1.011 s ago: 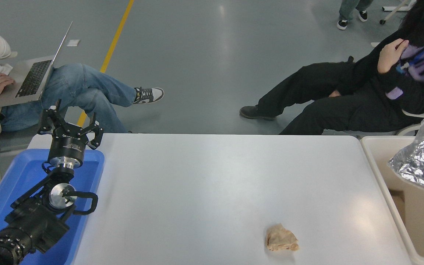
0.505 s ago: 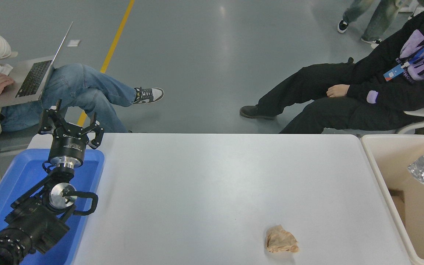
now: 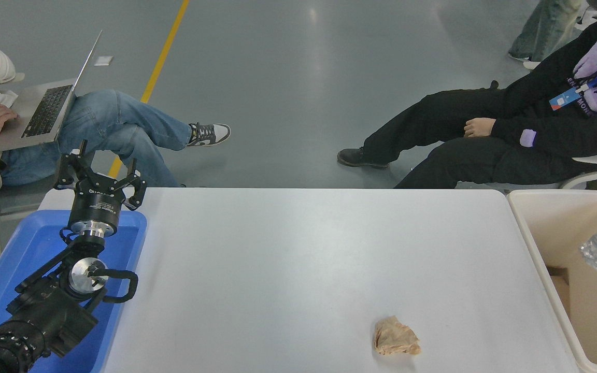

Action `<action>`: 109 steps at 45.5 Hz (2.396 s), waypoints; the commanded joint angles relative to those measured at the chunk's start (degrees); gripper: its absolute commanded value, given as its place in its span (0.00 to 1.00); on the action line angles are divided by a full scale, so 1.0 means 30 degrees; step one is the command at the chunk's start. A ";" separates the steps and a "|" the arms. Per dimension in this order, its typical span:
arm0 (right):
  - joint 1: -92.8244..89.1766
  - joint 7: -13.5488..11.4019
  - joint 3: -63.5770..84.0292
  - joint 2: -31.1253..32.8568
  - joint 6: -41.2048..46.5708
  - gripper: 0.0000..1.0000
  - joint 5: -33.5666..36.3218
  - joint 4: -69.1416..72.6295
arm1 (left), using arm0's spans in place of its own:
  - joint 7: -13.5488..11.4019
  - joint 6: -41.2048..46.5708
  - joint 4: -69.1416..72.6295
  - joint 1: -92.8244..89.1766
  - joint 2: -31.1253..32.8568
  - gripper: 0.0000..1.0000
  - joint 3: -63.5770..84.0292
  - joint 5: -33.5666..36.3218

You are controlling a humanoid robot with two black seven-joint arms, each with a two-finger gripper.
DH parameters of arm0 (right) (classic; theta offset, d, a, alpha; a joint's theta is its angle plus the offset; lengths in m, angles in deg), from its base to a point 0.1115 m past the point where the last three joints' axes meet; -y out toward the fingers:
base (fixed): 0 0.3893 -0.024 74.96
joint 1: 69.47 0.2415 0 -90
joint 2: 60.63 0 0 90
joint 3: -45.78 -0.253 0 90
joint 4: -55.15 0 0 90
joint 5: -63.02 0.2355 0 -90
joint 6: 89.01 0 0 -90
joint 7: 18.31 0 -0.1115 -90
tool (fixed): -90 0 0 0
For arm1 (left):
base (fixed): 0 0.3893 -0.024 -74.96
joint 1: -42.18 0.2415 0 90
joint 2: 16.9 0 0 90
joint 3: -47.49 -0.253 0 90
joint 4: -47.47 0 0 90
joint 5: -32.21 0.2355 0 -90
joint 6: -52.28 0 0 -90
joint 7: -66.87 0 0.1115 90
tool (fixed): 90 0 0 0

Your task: Pick up foil plate and place in dustbin

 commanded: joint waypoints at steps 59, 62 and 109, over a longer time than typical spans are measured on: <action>1.7168 -0.0037 0.9829 0.3269 0.0634 1.00 0.0207 1.9699 | 0.0000 0.0000 -0.0021 0.0001 -0.0021 0.99 0.0000 0.0029; 1.8458 -0.0037 0.9978 0.3210 0.2507 1.00 0.0207 2.0287 | 0.0000 0.0000 0.0008 0.0001 -0.0020 0.99 0.0000 0.0029; 2.7720 -0.0125 0.8776 -0.4759 1.5668 1.00 0.0178 2.2603 | 0.0000 0.0000 -0.0021 0.0001 0.0009 0.99 0.0000 0.0028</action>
